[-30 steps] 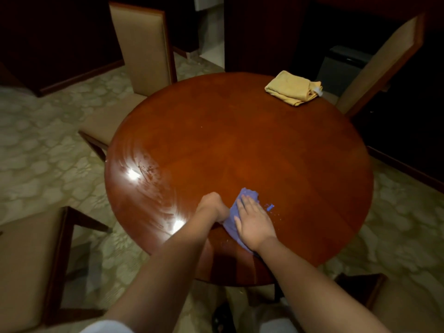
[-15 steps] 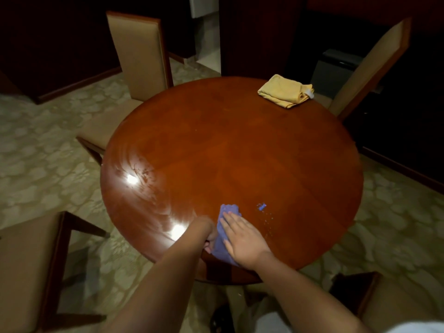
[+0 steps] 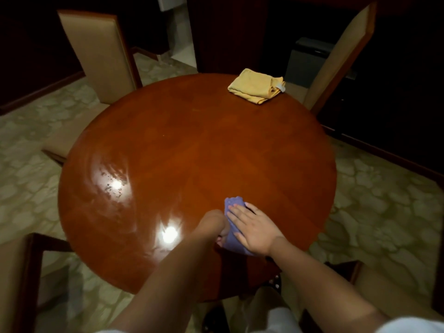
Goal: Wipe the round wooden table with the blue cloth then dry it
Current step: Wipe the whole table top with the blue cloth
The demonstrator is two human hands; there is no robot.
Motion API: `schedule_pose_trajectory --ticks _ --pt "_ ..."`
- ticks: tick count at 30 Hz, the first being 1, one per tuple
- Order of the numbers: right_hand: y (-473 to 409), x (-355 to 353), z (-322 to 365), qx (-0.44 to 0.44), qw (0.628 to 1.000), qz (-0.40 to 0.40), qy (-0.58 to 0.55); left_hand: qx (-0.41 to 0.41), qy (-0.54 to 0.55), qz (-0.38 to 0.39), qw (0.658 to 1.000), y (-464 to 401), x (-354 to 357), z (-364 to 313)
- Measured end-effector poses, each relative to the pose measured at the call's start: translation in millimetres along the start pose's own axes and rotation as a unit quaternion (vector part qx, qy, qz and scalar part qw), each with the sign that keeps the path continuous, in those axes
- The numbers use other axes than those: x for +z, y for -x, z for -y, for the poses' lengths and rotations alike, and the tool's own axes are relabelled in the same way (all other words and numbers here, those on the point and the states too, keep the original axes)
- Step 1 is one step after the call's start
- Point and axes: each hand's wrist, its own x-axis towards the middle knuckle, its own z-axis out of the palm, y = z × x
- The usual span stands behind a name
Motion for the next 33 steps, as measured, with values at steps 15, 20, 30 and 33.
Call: schedule_pose_trajectory --ticks 15,20,30,33 --pt "-42.9 7.4 -135.1 -0.093 0.993 -0.055 0.039 0.061 -0.145 0.009 0.988 -29.6 -38.0 -103.4" --pt "-65.8 3.5 -182.2 -0.094 0.993 -0.059 0.033 0.063 -0.107 -0.044 0.991 -51.1 -59.5 -138.4" --pt "-102.8 4.7 -259.6 -0.018 0.999 -0.012 0.031 0.056 0.042 -0.204 0.976 -86.8 -91.2 -200.1" --pt "-103.3 1.9 -259.6 0.008 0.999 0.009 0.041 0.052 0.062 -0.209 0.975 -87.2 -91.3 -203.1"
